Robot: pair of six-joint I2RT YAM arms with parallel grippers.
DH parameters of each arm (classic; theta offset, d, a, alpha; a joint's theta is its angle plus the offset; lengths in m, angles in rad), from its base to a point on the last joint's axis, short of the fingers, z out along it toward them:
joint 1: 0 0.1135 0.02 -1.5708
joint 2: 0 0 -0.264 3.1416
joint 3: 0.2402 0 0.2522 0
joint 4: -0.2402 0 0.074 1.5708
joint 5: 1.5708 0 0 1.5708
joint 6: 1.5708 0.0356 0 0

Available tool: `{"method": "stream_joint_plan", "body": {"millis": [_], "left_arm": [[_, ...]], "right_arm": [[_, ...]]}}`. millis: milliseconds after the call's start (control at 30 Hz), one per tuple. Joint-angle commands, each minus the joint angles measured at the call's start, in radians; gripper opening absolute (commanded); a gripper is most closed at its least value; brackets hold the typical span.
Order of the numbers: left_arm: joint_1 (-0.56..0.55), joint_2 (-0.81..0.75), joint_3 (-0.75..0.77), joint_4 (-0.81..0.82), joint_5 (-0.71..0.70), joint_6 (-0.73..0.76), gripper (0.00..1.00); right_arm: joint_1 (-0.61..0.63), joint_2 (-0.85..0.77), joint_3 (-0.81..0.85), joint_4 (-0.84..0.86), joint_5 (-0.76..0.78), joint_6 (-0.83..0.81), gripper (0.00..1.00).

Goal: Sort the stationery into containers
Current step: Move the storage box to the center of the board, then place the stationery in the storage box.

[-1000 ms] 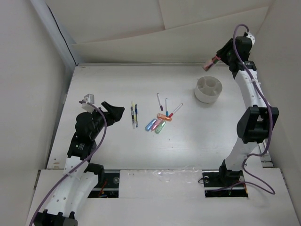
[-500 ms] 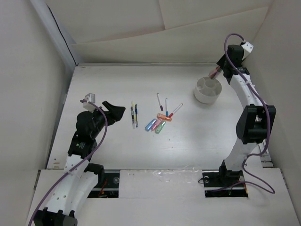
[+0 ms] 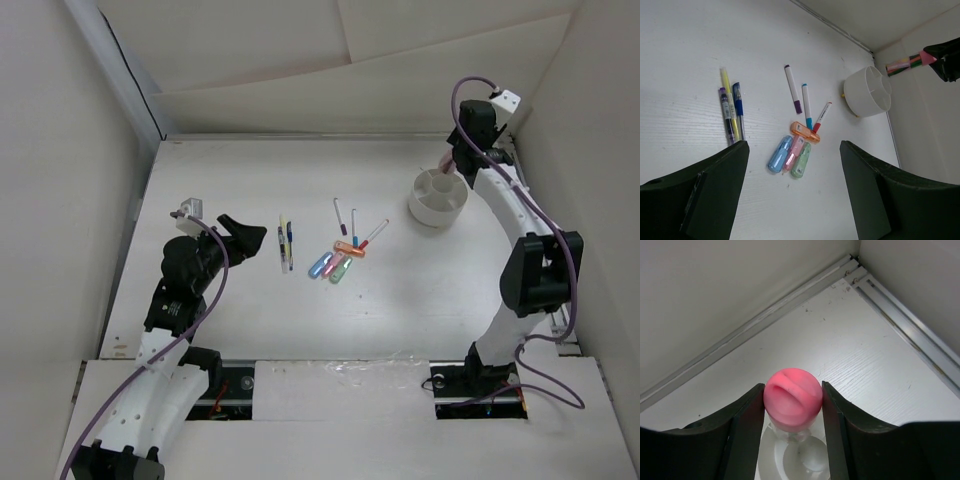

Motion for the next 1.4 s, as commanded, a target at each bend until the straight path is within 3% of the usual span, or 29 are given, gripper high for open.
{"method": "stream_joint_plan", "body": {"millis": [0,233,800,1067,1267,1367], "left_arm": [[0.006,-0.002,0.005,0.040,0.016,0.000,0.71],[0.006,-0.002,0.005,0.040,0.016,0.000,0.71],[0.006,-0.011,-0.005,0.040,0.016,0.000,0.71],[0.006,-0.021,-0.005,0.040,0.025,0.000,0.71],[0.006,-0.021,-0.005,0.049,0.025,0.000,0.71],[0.006,-0.021,-0.005,0.049,0.025,0.000,0.71]], "right_arm": [[0.034,-0.104,0.055,0.067,0.095,-0.052,0.16],[0.095,-0.165,-0.037,0.076,0.140,-0.049,0.16],[0.095,-0.138,-0.149,0.076,0.131,-0.002,0.16],[0.126,-0.129,-0.158,0.076,0.198,-0.002,0.16],[0.135,-0.119,-0.158,0.076,0.189,-0.002,0.34],[0.135,-0.110,-0.147,0.067,0.180,-0.002,0.34]]}}
